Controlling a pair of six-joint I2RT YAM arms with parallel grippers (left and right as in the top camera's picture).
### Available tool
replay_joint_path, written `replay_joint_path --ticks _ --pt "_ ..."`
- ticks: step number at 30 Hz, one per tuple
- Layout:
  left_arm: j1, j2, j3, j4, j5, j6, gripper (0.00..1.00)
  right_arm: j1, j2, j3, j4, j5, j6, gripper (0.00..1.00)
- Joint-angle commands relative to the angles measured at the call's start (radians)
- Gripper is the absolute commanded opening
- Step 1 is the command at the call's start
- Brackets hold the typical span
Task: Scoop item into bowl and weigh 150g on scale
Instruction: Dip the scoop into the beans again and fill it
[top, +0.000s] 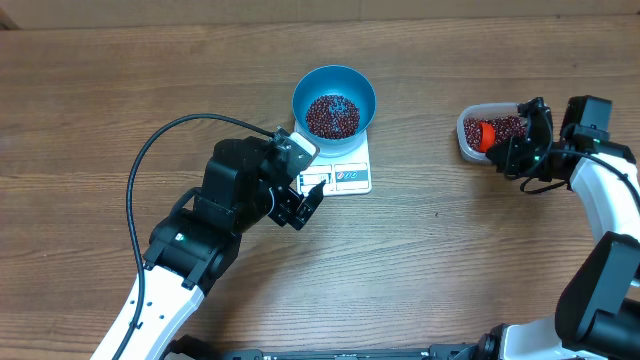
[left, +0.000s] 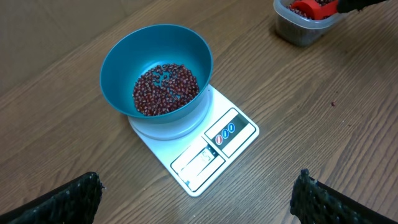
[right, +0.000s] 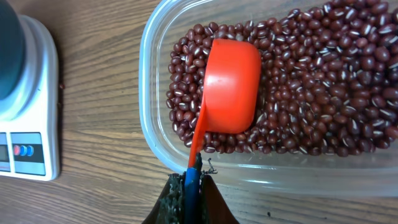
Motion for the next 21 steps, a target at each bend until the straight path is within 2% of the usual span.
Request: replay_joint_path --ticks 1,21 --pt "0.005 -0.01 -0.002 0.0 -0.007 -0.015 1.0 -0.017 0.01 0.0 -0.002 -0.11 0.004 0.03" --pt "0.004 -0.01 -0.002 0.0 -0.007 -0.015 0.99 -0.118 0.111 0.0 0.019 -0.246 0.122 0.04"
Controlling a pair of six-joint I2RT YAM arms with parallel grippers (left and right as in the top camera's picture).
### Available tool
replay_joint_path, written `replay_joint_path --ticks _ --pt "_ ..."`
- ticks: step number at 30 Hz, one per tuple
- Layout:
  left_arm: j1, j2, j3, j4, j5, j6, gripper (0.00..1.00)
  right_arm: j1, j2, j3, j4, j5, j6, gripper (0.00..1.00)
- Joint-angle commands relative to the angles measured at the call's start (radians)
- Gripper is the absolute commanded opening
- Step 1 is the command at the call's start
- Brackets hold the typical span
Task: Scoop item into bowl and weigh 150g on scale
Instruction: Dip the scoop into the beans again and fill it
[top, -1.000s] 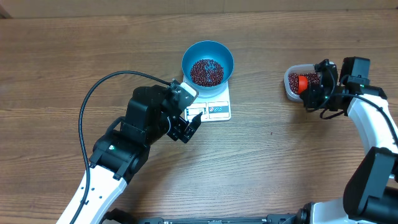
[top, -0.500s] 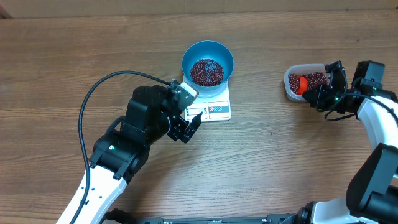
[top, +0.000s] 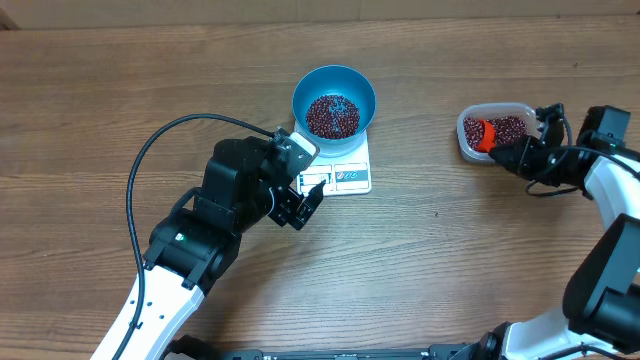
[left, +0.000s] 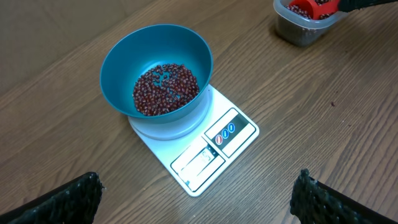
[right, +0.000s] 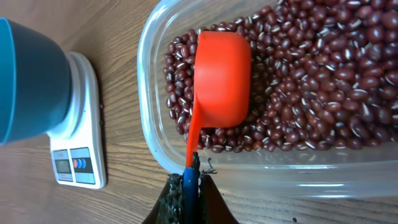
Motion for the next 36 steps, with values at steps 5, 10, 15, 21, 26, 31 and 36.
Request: replay_joint_path --ticks 5,10,15,21,26,31,36 --pt "0.005 -0.01 -0.002 0.0 -0.007 -0.015 0.99 -0.048 0.034 0.0 0.007 -0.04 0.068 0.04" --pt "0.005 -0.01 -0.002 0.0 -0.007 -0.015 1.0 -0.079 0.037 0.0 0.006 -0.141 0.074 0.04" --pt "0.005 -0.01 -0.002 0.0 -0.007 -0.015 1.0 -0.108 0.037 0.0 0.005 -0.186 0.121 0.04" --pt "0.005 -0.01 -0.002 0.0 -0.007 -0.015 1.0 -0.142 0.037 0.0 -0.001 -0.262 0.121 0.04" --pt "0.005 -0.01 -0.002 0.0 -0.007 -0.015 0.99 -0.162 0.037 0.0 -0.001 -0.322 0.12 0.04" --pt "0.005 -0.01 -0.002 0.0 -0.007 -0.015 1.0 -0.172 0.037 0.0 -0.001 -0.371 0.12 0.03" --pt "0.005 -0.01 -0.002 0.0 -0.007 -0.015 0.99 -0.187 0.037 0.0 0.0 -0.414 0.119 0.04"
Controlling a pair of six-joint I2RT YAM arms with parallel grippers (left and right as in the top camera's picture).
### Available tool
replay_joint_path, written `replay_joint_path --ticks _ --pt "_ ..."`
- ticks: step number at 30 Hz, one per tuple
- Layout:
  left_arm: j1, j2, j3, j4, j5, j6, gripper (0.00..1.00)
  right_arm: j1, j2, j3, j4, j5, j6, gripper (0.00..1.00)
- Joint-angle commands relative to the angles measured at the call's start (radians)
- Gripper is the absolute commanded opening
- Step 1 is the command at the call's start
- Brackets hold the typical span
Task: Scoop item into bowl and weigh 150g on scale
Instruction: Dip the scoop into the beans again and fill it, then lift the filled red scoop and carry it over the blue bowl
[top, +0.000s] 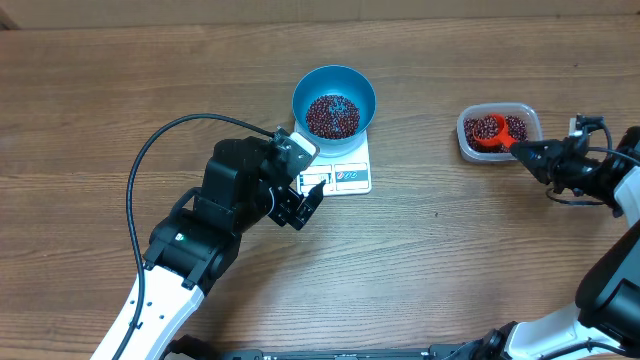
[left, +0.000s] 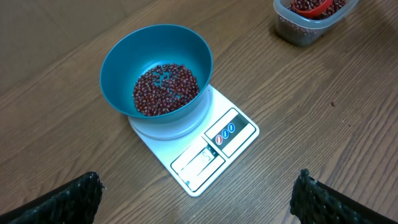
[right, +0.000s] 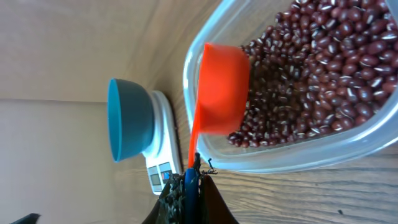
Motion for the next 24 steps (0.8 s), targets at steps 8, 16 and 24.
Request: replay_joint_path --ticks 8,16,24 --pt "0.005 -0.01 -0.002 0.0 -0.007 -0.015 1.0 -0.026 0.002 0.0 0.007 -0.143 -0.001 0.04" --pt "0.005 -0.01 -0.002 0.0 -0.007 -0.015 1.0 -0.026 0.002 0.0 0.012 -0.25 -0.001 0.04" --pt "0.005 -0.01 -0.002 0.0 -0.007 -0.015 1.0 -0.016 0.002 0.0 0.015 -0.322 0.0 0.04"
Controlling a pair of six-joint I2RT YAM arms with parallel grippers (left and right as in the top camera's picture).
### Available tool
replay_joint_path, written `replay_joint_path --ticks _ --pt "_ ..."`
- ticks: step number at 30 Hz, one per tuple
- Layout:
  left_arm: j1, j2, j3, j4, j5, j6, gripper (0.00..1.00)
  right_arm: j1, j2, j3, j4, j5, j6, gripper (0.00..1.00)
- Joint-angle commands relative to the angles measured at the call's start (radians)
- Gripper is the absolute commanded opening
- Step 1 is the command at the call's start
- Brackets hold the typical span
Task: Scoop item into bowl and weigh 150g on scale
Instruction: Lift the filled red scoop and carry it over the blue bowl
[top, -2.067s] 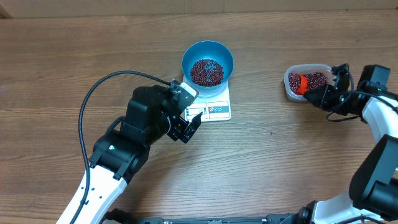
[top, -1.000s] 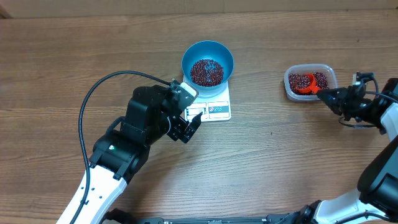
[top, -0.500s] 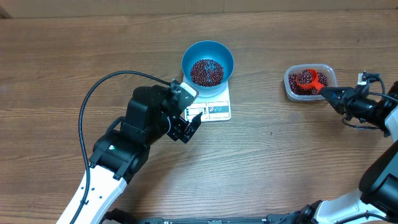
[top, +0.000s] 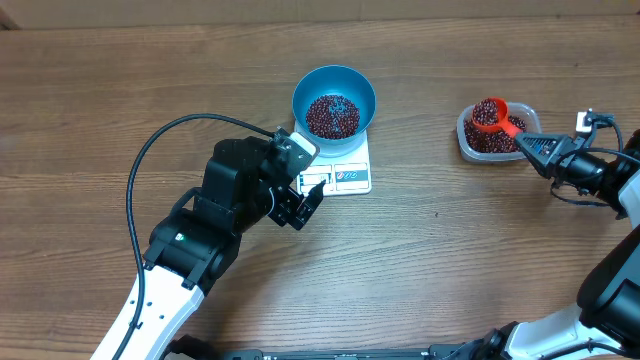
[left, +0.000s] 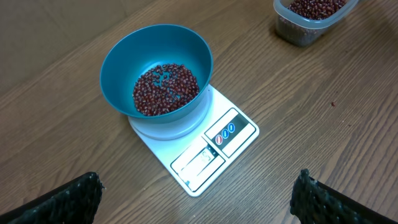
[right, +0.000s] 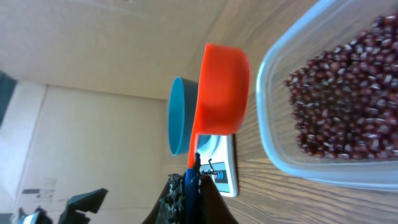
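Observation:
A blue bowl (top: 334, 97) partly filled with red beans sits on the white scale (top: 340, 172); the left wrist view shows the bowl (left: 157, 68) and scale (left: 208, 149) too. The clear tub of beans (top: 497, 140) stands at the right. My right gripper (top: 533, 146) is shut on the handle of the orange scoop (top: 490, 113), which is heaped with beans and lifted above the tub's far left part. From the right wrist, the scoop (right: 222, 87) shows its underside, left of the tub (right: 329, 106). My left gripper (top: 300, 210) hangs open just in front of the scale.
The left arm and its black cable (top: 150, 170) take up the table's front left. Bare wooden tabletop (top: 440, 230) lies between the scale and the tub.
The right gripper has raised the scoop out of the beans; it now holds a heap of beans above the tub's far left part. The left arm has not moved.
The scoop lay mouth-down in the tub's left end with the right gripper shut on its handle. The gripper then stood farther right, and later the scoop was tilted among the beans. Now it is lifted out, full. Bowl, scale and left arm stayed put.

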Motion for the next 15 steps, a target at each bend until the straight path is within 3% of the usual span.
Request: replay_joint_path --ticks 1,7,15 --pt "0.005 -0.01 -0.002 0.0 -0.008 -0.015 1.0 0.01 0.002 0.0 0.004 -0.074 -0.003 0.04" --pt "0.005 -0.01 -0.002 0.0 -0.008 -0.015 1.0 0.055 0.002 0.0 0.035 -0.101 0.008 0.04" --pt "0.005 -0.01 -0.002 0.0 -0.008 -0.015 1.0 0.169 0.002 0.0 0.228 -0.101 0.196 0.04"
